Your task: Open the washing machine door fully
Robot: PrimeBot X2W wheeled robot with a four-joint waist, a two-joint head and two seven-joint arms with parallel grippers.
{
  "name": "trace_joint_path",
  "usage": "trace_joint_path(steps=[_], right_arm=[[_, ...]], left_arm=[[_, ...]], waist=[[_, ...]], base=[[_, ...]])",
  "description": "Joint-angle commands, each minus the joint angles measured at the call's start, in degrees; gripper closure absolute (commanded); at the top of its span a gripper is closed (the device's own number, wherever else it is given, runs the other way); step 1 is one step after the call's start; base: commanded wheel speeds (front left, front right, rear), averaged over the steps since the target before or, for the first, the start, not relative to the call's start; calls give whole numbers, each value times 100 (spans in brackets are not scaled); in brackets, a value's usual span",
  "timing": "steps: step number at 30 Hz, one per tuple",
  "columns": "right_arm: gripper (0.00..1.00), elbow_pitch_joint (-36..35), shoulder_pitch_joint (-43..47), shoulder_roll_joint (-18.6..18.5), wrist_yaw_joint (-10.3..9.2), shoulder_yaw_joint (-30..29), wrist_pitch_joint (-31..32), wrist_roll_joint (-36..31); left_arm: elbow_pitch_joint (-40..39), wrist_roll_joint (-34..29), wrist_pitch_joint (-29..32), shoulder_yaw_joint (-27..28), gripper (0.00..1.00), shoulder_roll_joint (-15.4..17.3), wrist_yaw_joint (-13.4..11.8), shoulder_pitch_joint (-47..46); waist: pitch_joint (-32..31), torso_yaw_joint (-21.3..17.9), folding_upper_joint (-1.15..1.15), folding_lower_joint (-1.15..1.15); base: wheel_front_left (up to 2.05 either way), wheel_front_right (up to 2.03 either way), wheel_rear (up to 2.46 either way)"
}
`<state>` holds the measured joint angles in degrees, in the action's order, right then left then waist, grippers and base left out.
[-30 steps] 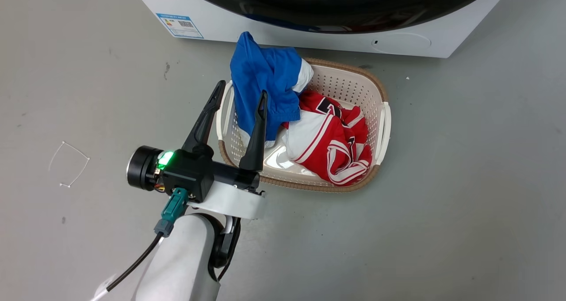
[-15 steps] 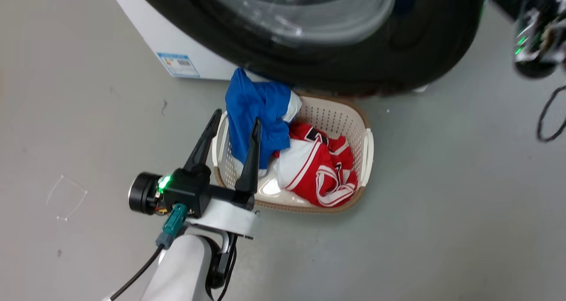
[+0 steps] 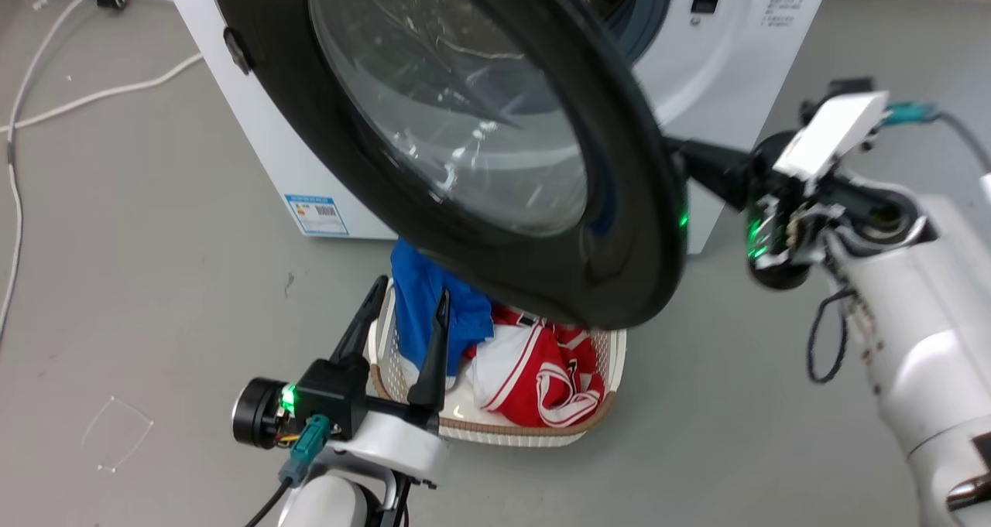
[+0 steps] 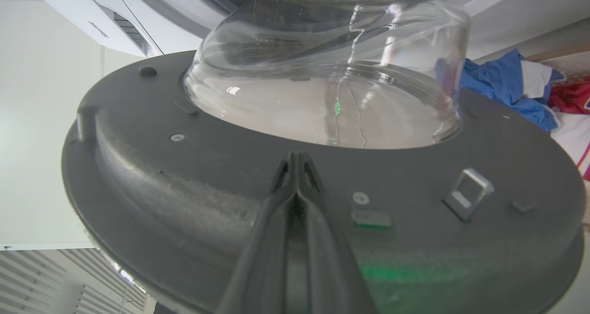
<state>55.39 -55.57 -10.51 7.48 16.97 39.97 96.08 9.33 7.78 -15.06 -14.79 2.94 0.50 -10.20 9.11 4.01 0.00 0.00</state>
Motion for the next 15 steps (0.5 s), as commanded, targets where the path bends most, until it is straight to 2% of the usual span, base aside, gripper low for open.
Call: trace_joint_path(steps=[1,10,15], right_arm=[[100,-55,174,109,3,15,47,52],[100,-514,939,623,3,161,262,260],[100,-820,1299,733,3,363,273,366]], left_arm=[[17,-11,-16,-14,0,-6,19,86],[122,-47,-16,-106,0,-6,135,361],[182,-65,-16,-124,0,-6,177,460]], waist=[[-163,-25,0,0],[-517,-68,0,0],[-651,-79,0,0]], base=[[0,0,0],[0,0,0],[0,0,0]])
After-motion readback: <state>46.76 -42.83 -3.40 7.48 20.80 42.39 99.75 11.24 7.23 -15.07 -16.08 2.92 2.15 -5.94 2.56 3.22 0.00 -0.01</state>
